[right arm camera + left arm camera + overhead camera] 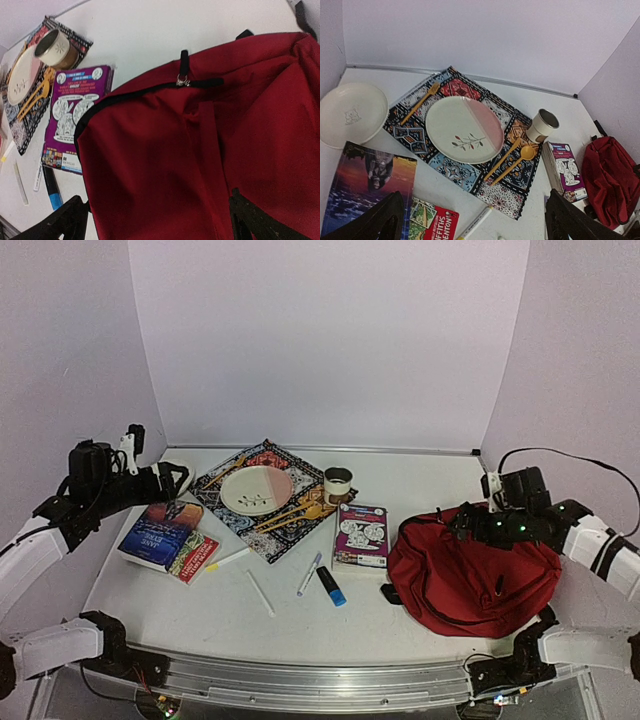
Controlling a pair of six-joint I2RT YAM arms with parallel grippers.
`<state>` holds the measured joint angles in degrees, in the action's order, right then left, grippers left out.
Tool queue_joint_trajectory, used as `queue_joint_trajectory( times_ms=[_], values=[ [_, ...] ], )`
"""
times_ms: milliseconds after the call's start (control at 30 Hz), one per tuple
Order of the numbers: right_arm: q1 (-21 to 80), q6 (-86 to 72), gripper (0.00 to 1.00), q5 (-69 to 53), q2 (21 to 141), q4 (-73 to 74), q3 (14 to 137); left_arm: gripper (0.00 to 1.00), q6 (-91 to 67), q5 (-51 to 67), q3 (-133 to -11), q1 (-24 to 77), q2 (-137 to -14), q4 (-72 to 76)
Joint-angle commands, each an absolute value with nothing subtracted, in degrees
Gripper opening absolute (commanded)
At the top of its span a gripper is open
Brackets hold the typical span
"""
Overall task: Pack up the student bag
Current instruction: Pick up the student bag from the corner of the board.
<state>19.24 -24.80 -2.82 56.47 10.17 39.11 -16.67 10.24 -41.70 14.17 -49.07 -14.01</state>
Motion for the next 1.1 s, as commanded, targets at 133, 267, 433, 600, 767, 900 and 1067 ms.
queue_joint_trajectory(
  times_ms=[133,267,433,600,767,900,1067],
  values=[
    [28.3,-27.0,0.98,-3.2,67.9,9.9,42.8,0.99,-23.6,15.4,-44.8,16.7,-54.7,-13.6],
    [29.8,-26.6,0.98,-3.8,72.5,8.3,43.8,0.99,-25.1,15.1,-43.7,18.4,-56.1,-13.1],
    [29.8,-24.4,0.88,-3.4,78.1,7.6,46.3,0.99,-26.4,15.5,-43.0,19.5,-57.0,-12.5],
    [29.8,-21.9,0.48,-1.9,82.1,7.6,49.2,0.99,-27.8,15.9,-42.8,21.7,-57.4,-12.0],
    [29.8,-18.2,0.00,0.0,82.1,9.8,52.6,0.99,-30.2,16.2,-42.5,23.6,-57.2,-11.5],
    [29.8,-13.5,0.00,3.9,80.5,13.4,57.0,0.99,-32.0,15.8,-42.5,23.8,-56.6,-11.2],
    [29.8,-5.6,0.00,5.0,78.9,18.2,65.6,0.99,-32.4,16.1,-44.0,23.8,-56.4,-11.2]
  ],
)
